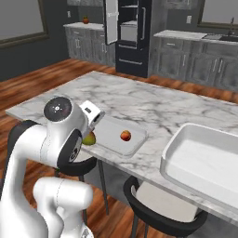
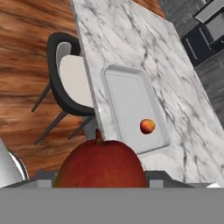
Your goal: Place the cold items (peach and mango) from the fridge in one tupperware on the dining counter. Place the warm items (hot dog and kebab skewer) in the stove area in another tupperware.
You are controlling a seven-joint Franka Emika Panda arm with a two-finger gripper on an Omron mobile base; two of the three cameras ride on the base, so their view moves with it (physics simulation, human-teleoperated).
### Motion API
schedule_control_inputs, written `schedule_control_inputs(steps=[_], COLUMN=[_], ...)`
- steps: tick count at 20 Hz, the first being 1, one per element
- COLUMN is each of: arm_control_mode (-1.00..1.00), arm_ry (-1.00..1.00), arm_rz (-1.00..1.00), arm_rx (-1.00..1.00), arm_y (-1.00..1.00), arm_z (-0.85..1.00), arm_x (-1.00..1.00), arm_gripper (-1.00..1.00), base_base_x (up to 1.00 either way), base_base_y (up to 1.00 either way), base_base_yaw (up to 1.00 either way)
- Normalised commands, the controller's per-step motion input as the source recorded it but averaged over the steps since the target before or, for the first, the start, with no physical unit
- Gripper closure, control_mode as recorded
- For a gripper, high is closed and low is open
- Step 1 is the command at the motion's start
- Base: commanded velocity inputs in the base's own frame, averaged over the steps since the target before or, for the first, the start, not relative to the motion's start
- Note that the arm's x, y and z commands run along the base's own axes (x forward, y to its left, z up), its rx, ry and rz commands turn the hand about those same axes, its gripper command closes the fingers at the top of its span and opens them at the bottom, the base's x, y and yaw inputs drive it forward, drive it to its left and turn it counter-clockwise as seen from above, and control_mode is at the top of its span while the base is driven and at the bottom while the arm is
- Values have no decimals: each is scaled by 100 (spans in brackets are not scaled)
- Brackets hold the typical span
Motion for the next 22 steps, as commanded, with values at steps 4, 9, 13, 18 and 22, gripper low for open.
schedule_control_inputs(steps=[4,9,13,18,22], arm_control_mode=[-100,-100,-100,-100,-100], arm_ry=[-1,5,4,11,11], arm_rz=[13,0,0,1,8], arm_rx=[7,-2,-6,-15,-11], arm_y=[-2,44,63,55,4], arm_z=[0,-8,-34,-60,-73], arm_x=[70,69,72,77,77], arm_gripper=[100,100,100,100,100], base_base_x=[0,0,0,0,0], base_base_y=[0,0,0,0,0], base_base_yaw=[0,0,0,0,0])
